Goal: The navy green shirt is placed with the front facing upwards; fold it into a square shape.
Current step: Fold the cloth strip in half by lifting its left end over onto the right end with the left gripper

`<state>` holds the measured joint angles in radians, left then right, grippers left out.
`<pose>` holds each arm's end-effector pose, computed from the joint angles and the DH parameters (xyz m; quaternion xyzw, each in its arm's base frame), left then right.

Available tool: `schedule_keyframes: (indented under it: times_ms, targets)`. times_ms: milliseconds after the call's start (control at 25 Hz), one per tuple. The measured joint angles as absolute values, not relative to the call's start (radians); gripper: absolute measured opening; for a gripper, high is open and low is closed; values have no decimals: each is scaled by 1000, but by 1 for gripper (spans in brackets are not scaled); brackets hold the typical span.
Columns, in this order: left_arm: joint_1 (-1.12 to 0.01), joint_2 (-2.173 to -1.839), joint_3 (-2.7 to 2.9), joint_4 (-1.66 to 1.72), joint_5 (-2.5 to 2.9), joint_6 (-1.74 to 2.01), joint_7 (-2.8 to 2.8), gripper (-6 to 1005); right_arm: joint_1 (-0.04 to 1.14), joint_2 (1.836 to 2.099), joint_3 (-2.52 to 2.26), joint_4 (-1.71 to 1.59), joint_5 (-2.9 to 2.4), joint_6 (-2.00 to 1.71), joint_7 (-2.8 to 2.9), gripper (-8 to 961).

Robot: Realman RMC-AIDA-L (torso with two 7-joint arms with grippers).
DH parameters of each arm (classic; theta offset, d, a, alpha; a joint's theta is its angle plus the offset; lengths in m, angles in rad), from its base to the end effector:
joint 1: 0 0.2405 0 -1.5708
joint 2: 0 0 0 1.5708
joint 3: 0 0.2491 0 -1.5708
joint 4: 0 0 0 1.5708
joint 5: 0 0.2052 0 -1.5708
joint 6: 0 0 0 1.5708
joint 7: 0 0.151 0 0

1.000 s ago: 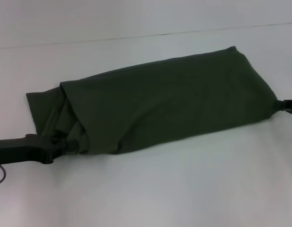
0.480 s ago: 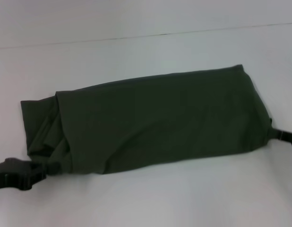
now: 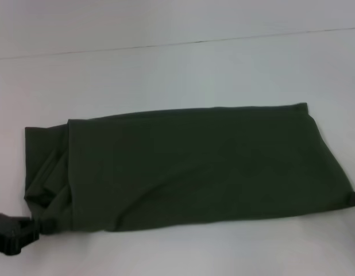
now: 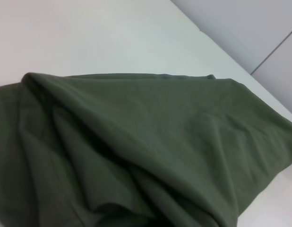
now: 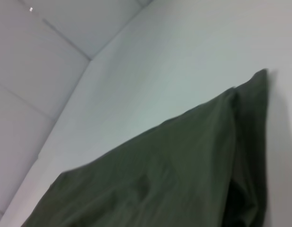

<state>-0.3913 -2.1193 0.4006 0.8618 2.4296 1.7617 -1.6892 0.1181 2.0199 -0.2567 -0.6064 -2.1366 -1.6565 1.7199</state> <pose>-0.3201 0.2543 0.0219 -0.8850 -0.4303 -0.1502 0.0955 0.3937 0.1815 0.0525 -0.7198 0.5842 0.2994 0.2257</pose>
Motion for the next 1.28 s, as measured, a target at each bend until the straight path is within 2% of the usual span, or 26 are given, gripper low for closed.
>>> schedule_keyframes:
  times_ms: [200,400,1280]
  targets:
    - [-387,-2117,379,863,2473,1764,-1658,116,82,2020,-196,-603,-2138,-1660,1707,10]
    - [-393,-2113,370,862,2507,1747,-1645,119,80,2013,-185,-583,-2140,-1619,1717,10]
    - [-392,-2114,352,859,2526,1733,-1652,134,79,2009,-165,-567,-2159,-1566,1728,11]
